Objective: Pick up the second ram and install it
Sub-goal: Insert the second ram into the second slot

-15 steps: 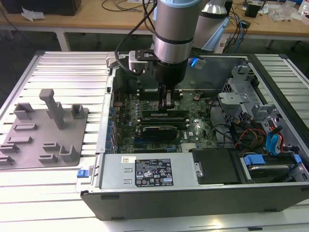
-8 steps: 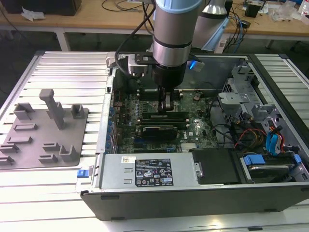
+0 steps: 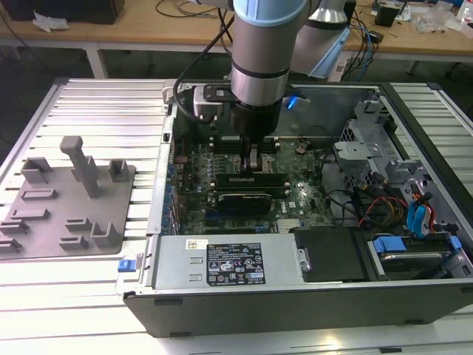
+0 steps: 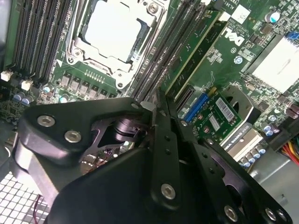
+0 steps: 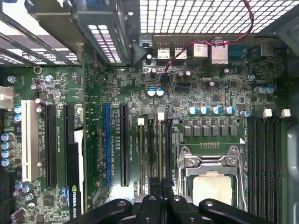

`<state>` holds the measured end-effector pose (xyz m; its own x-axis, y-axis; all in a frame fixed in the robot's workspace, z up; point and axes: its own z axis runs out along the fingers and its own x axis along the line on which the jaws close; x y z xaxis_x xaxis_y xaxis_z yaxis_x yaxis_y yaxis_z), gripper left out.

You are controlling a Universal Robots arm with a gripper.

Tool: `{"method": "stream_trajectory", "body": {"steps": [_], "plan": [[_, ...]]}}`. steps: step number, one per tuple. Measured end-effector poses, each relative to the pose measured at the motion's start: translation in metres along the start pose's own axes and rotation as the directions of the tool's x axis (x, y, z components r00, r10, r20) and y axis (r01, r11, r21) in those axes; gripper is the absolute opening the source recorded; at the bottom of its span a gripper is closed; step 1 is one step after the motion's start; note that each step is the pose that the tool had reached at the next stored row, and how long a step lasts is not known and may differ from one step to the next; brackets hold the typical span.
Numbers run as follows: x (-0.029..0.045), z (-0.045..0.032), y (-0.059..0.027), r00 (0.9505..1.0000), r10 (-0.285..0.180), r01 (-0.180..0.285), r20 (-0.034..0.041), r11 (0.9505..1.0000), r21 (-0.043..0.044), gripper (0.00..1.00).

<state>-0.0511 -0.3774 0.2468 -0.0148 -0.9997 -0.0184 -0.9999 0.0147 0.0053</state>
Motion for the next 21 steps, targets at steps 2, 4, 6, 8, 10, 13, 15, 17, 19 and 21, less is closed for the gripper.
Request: {"method": "stream_trajectory", "body": {"steps": [2, 4, 6, 8, 10, 13, 15, 17, 19, 21], "plan": [[0.0001, 0.0006, 0.0001, 1.0000, -0.004, 0.004, 0.0007, 1.0000, 0.0040, 0.09], [0.0001, 0.0022, 0.0001, 1.0000, -0.006, 0.006, 0.0021, 0.9999, 0.0089, 0.09], [0.0001, 0.0026, 0.0002, 1.0000, -0.006, 0.006, 0.0043, 0.9999, 0.0096, 0.09], [0.0002, 0.0032, 0.0015, 1.0000, -0.006, 0.006, 0.0055, 0.9999, 0.0100, 0.09], [0.0001, 0.0049, 0.0023, 1.0000, -0.006, 0.006, 0.0054, 0.9999, 0.0102, 0.09], [0.0002, 0.0066, 0.0026, 1.0000, -0.006, 0.006, 0.0052, 0.9999, 0.0101, 0.09], [0.0002, 0.0068, 0.0025, 1.0000, -0.006, 0.006, 0.0053, 0.9999, 0.0102, 0.09], [0.0002, 0.0070, 0.0023, 1.0000, -0.006, 0.006, 0.0054, 0.9999, 0.0103, 0.09], [0.0002, 0.0083, 0.0023, 1.0000, -0.006, 0.006, 0.0058, 0.9999, 0.0103, 0.09], [0.0001, 0.0087, 0.0023, 1.0000, -0.006, 0.006, 0.0065, 0.9999, 0.0101, 0.09]]}}
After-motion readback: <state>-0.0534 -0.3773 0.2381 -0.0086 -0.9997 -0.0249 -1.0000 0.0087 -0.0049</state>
